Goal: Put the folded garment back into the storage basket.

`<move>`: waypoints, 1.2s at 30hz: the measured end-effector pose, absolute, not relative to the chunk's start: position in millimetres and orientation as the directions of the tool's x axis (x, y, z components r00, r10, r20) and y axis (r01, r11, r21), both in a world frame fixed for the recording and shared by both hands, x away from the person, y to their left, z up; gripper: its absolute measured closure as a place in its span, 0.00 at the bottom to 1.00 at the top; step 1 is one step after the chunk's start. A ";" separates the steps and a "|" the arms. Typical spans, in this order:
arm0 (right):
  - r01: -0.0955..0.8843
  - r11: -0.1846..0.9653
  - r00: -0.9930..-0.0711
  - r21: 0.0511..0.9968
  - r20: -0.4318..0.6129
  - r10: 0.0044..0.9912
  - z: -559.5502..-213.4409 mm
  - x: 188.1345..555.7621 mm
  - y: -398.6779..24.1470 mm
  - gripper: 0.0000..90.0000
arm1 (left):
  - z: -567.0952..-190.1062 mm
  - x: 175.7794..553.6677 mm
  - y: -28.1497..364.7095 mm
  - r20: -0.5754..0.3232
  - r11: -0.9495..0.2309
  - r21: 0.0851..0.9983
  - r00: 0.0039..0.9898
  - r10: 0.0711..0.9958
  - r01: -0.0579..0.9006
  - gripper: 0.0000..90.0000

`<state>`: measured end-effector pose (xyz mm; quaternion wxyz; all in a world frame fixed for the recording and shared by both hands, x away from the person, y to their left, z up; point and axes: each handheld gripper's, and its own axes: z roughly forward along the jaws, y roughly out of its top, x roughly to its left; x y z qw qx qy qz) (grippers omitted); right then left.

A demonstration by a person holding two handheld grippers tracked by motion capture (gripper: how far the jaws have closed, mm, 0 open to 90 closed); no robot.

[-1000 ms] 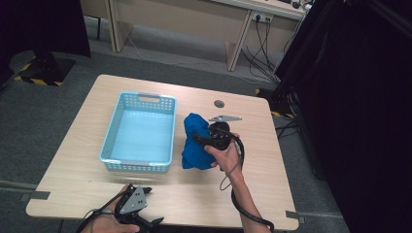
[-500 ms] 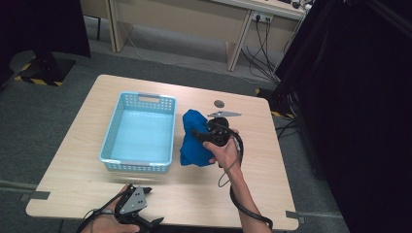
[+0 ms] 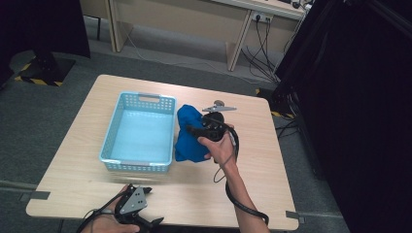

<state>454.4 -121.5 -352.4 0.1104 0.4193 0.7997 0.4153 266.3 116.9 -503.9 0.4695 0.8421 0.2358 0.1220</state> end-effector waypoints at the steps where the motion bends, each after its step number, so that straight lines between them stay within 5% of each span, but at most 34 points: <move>1: 0.580 0.304 -0.624 0.756 0.173 0.762 -350.4 454.9 -118.9 0.66 | -503.8 266.3 117.0 -0.016 -0.449 0.848 0.859 0.512 0.283 0.00; 36: 0.587 0.322 -0.647 0.743 0.191 0.738 -336.7 471.0 -65.0 0.66 | -504.0 266.2 117.1 -0.016 -0.447 0.849 0.860 0.510 0.281 0.00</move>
